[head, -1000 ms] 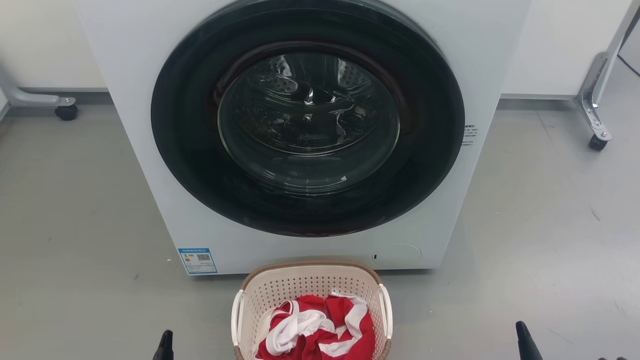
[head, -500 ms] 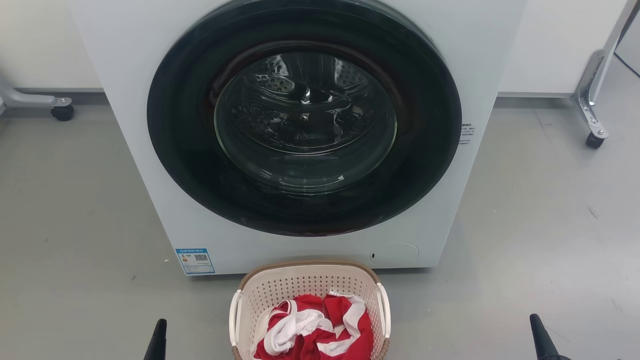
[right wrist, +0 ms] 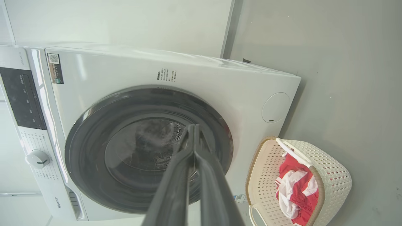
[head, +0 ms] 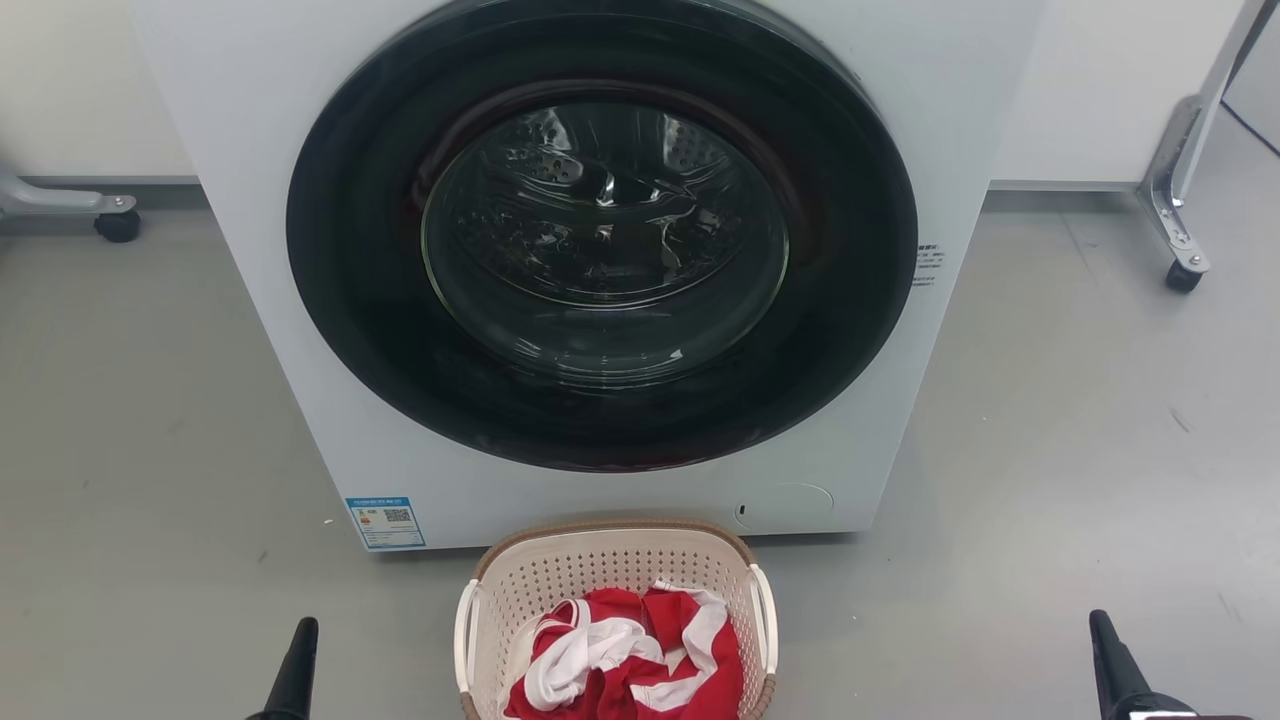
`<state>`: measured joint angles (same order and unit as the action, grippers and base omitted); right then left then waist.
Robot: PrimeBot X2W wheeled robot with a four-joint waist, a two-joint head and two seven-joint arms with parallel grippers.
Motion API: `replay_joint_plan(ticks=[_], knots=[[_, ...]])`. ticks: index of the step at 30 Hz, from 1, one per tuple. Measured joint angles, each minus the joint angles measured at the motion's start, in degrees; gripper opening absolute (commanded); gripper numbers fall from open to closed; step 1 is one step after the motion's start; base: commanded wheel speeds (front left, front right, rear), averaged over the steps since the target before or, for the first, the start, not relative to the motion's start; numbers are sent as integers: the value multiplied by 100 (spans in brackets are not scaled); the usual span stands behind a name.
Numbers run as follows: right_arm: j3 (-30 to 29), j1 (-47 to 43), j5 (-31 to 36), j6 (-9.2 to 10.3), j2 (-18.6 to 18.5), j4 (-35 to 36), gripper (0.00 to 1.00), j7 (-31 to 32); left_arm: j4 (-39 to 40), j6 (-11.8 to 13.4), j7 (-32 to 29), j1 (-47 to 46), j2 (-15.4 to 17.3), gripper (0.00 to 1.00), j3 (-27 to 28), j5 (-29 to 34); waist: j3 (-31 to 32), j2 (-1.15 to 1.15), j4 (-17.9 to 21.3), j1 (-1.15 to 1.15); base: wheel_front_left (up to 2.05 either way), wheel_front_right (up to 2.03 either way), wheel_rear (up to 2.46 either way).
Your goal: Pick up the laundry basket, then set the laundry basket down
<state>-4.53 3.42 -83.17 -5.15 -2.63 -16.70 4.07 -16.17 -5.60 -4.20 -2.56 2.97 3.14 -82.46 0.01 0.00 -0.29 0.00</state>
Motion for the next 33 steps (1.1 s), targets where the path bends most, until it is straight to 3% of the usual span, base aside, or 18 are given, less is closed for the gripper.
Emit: replay_joint_plan(ticks=[13, 33], knots=[[-308, 157, -826, -175, 12, -40, 0, 241, -74, -149, -231, -207, -53, 0, 204, -907, -11, 0, 30, 0, 0, 0, 0], [-308, 187, -826, -176, 13, -41, 0, 241, -79, -149, -231, -207, -57, 0, 207, -924, -11, 0, 30, 0, 0, 0, 0]])
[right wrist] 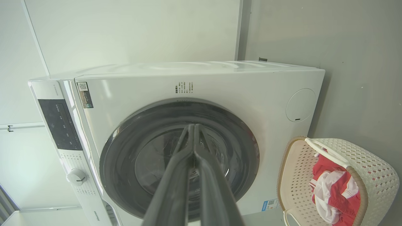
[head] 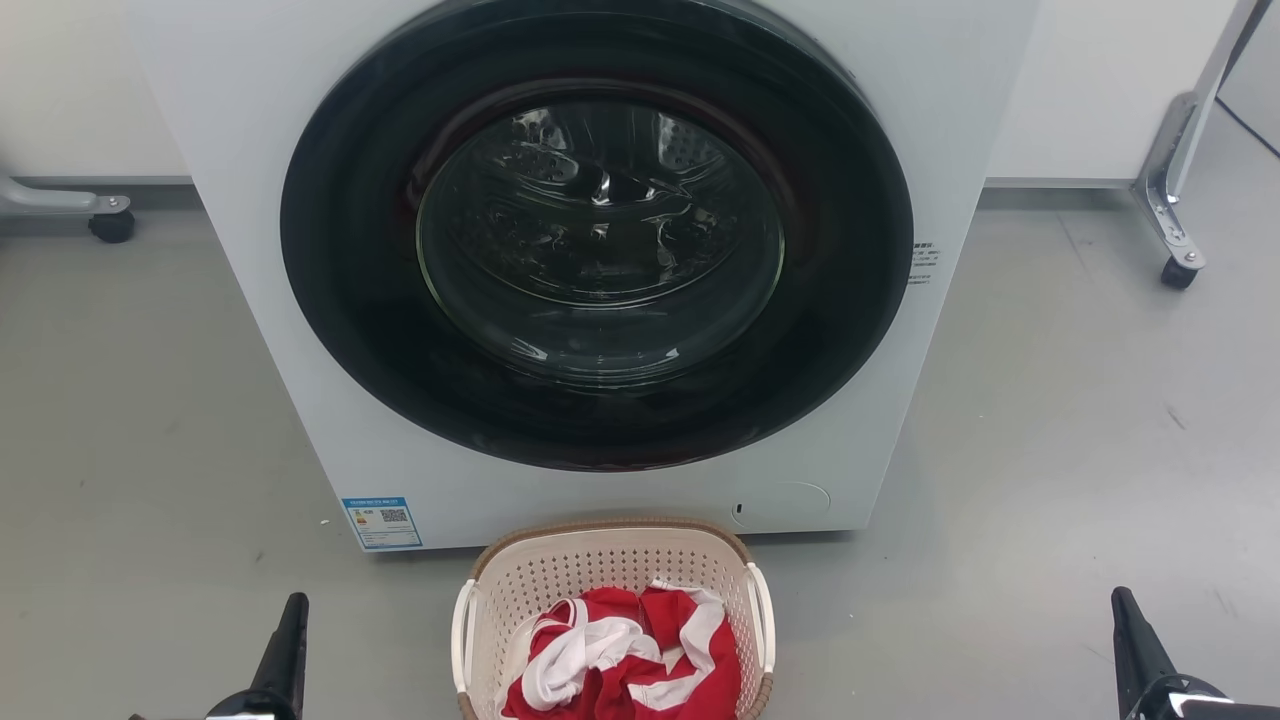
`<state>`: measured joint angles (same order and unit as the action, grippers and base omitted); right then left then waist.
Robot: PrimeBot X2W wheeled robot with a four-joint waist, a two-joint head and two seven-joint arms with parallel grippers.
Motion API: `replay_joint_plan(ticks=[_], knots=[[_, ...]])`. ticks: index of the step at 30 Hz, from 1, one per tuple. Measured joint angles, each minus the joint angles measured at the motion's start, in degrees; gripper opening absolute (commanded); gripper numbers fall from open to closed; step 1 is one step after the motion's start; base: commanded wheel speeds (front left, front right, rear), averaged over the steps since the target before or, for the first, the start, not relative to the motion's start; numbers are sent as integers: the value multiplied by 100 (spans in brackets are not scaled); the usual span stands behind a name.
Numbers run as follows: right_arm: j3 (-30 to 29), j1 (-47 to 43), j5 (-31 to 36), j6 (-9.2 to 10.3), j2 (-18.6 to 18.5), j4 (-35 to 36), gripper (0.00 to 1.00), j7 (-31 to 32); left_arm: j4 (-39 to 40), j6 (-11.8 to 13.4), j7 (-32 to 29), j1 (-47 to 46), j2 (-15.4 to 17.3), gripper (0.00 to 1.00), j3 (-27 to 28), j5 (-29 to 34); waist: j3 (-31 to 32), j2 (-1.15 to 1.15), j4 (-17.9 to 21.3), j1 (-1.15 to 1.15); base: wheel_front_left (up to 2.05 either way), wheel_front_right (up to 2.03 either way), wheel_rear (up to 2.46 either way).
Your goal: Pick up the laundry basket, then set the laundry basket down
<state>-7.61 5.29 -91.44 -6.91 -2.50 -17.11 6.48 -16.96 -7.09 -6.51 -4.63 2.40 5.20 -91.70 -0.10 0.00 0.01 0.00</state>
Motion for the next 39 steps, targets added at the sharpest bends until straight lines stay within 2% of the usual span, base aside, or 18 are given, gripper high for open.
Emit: replay_joint_plan(ticks=[39], knots=[[0, 0, -8, 0, 1, 1, 0, 0, -1, 0, 0, 0, 0, 0, 0, 0, 0, 0, 0, 0, 0, 0, 0]])
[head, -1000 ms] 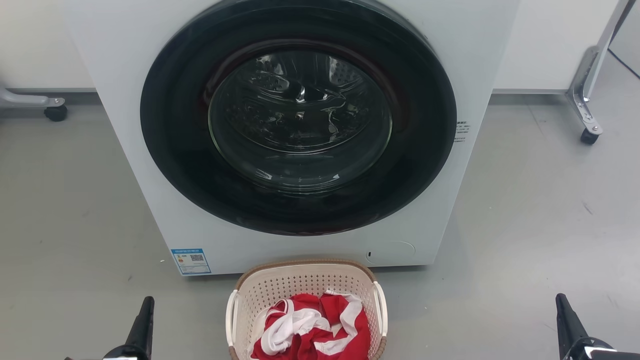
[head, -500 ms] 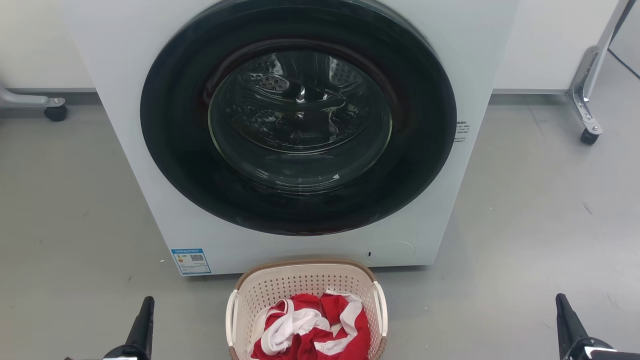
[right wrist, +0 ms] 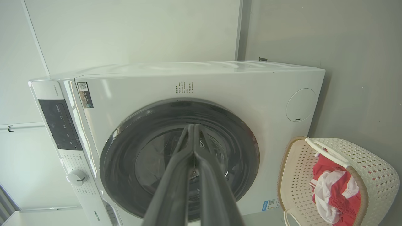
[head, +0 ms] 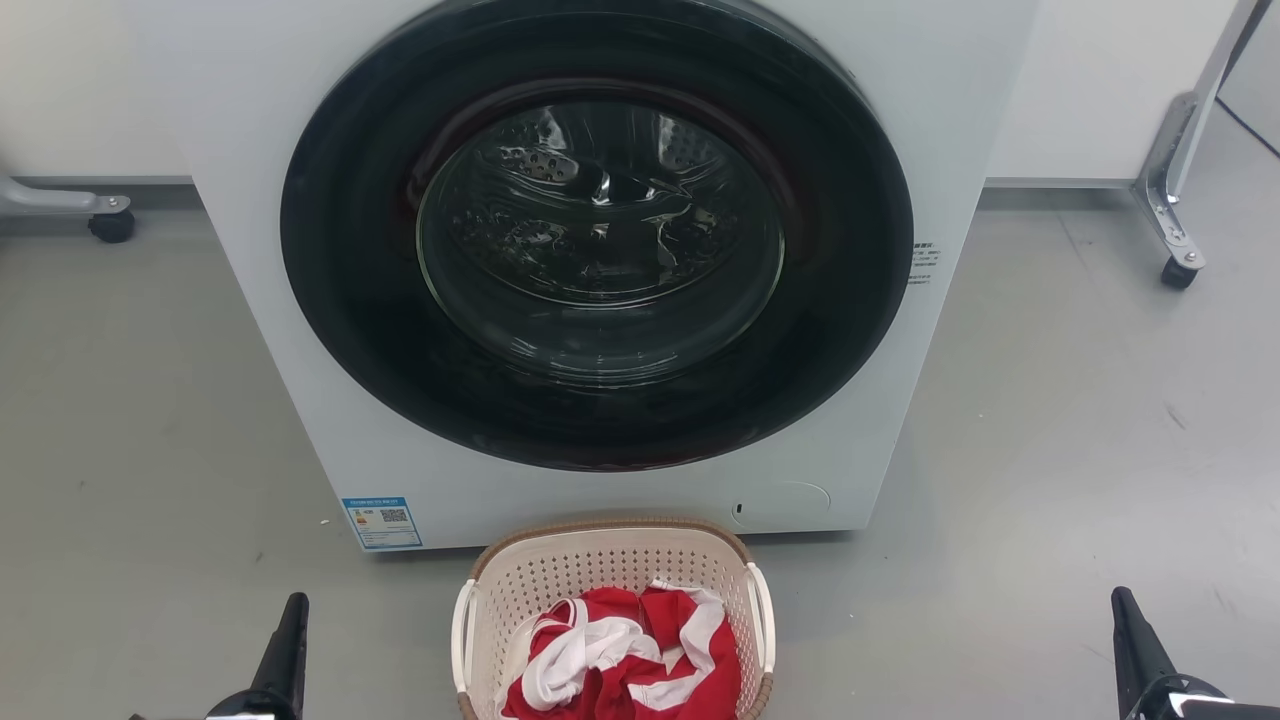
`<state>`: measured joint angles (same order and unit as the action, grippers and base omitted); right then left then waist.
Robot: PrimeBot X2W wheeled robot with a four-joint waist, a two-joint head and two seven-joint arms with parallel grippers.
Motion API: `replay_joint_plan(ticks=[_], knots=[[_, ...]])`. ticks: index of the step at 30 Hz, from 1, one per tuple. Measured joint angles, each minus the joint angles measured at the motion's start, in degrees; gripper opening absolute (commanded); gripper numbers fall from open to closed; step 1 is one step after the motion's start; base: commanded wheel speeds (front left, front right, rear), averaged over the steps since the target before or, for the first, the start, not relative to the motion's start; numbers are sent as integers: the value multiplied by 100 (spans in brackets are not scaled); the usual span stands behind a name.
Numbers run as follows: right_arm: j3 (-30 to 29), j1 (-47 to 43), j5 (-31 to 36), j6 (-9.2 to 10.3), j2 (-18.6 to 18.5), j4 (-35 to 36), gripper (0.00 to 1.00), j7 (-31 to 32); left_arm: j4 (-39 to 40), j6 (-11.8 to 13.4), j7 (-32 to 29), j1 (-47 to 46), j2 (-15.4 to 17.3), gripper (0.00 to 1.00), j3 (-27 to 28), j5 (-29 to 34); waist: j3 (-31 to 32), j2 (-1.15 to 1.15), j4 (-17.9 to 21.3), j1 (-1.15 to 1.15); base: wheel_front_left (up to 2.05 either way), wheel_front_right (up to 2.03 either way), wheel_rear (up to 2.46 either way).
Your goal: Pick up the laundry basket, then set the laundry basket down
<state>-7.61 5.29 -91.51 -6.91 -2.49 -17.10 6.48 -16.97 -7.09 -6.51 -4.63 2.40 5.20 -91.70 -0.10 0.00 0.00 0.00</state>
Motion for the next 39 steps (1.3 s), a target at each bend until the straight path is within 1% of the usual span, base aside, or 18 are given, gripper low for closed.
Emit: replay_joint_plan(ticks=[39], knots=[[0, 0, 0, 0, 0, 2, 0, 0, 2, 0, 0, 0, -1, 0, 0, 0, -1, 0, 0, 0, 0, 0, 0]])
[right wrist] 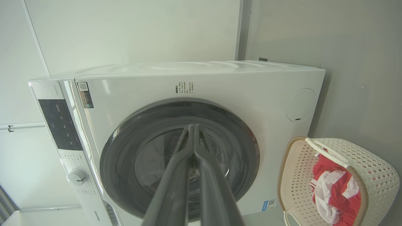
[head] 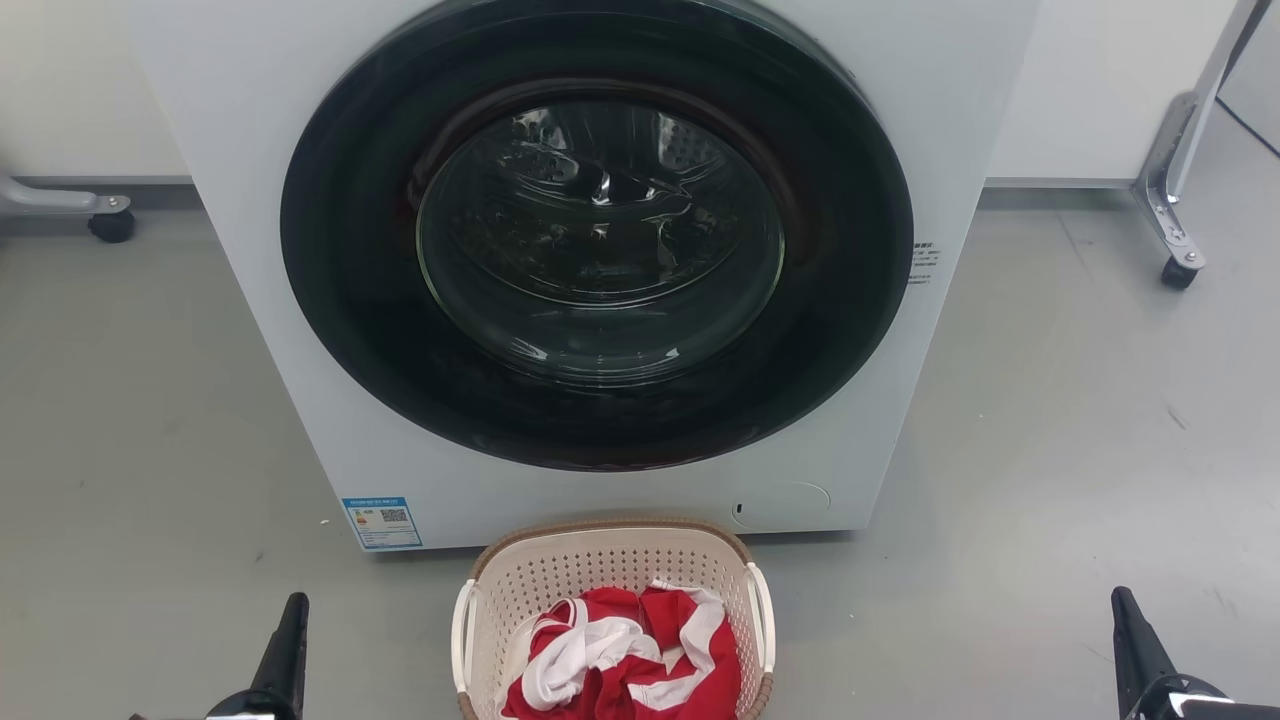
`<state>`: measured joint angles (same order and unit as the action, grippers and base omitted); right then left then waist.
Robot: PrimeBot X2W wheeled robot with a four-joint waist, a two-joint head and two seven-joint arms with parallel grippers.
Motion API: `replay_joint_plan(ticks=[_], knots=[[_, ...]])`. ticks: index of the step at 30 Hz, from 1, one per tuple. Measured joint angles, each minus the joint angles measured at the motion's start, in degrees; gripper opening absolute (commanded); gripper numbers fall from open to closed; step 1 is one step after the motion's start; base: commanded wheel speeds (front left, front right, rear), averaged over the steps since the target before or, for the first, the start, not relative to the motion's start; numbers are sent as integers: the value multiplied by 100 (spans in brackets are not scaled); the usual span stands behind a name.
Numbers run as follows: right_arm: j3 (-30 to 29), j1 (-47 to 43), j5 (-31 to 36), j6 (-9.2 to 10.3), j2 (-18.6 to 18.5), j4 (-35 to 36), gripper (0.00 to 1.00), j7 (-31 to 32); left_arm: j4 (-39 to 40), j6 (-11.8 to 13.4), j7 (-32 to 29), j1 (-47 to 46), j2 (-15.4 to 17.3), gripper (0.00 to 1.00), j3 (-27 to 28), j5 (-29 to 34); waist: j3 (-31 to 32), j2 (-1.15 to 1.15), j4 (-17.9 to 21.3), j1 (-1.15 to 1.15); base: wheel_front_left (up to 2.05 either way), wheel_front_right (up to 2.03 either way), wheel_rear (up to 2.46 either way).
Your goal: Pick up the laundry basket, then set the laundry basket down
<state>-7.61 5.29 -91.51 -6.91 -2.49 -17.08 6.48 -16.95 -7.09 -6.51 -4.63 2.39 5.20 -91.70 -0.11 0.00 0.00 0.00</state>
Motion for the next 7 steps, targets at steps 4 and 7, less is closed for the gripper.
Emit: replay_joint_plan(ticks=[4, 7], knots=[[0, 0, 0, 0, 0, 0, 0, 0, 0, 0, 0, 0, 0, 0, 0, 0, 0, 0, 0, 0, 0, 0, 0], [0, 0, 0, 0, 0, 0, 0, 0, 0, 0, 0, 0, 0, 0, 0, 0, 0, 0, 0, 0, 0, 0, 0]])
